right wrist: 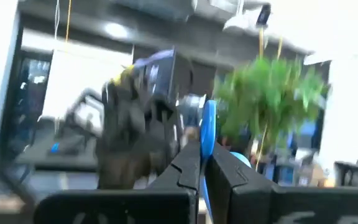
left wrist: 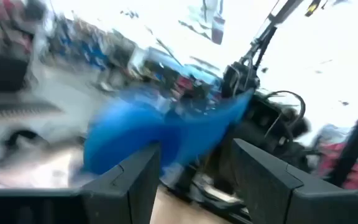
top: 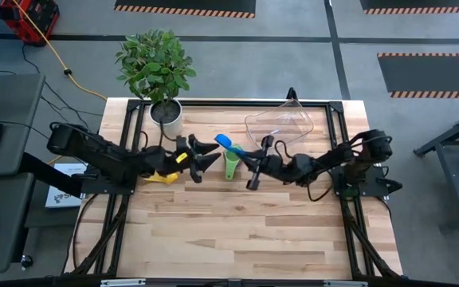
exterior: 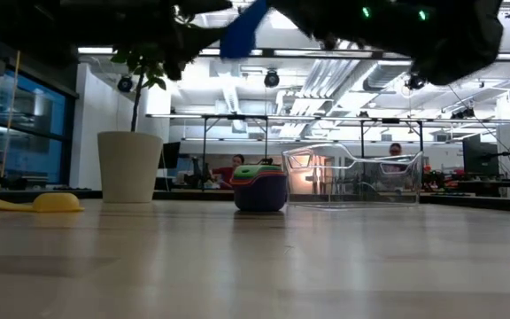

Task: Nest measuring cups in basket
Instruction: Stack the blue measuring cup on top of the green measuring cup

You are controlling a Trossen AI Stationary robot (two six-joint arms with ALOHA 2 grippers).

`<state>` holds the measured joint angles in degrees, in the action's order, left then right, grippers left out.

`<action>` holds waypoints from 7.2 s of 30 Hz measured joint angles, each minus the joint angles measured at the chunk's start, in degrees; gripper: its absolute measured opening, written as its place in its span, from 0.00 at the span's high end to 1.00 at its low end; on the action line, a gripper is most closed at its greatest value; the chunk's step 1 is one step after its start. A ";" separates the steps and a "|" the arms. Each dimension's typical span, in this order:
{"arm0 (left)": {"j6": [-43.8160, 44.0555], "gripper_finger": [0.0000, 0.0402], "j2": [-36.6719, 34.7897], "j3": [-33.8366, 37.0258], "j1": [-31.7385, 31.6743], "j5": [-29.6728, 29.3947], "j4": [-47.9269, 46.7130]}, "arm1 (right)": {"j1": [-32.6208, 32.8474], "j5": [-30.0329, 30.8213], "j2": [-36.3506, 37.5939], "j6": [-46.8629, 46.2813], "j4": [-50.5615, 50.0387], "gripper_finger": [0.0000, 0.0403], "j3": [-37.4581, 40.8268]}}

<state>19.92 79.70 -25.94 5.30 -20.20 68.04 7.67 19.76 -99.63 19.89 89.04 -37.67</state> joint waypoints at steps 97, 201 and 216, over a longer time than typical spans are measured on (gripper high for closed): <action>7.90 0.99 25.22 -52.54 -12.32 18.91 -96.85 | 3.01 8.90 29.66 -30.43 -99.17 0.40 -9.31; -12.98 1.00 -2.84 -19.32 -19.54 2.15 -91.72 | 2.02 13.92 29.62 -27.38 -96.10 0.40 -9.31; -23.17 1.00 -2.84 -19.05 -19.49 6.16 -93.90 | 1.98 17.63 29.62 -27.64 -97.35 0.40 -9.31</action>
<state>-3.26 76.86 -44.99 -14.19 -14.03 -25.86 9.65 37.39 -70.02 -7.75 -8.32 -46.98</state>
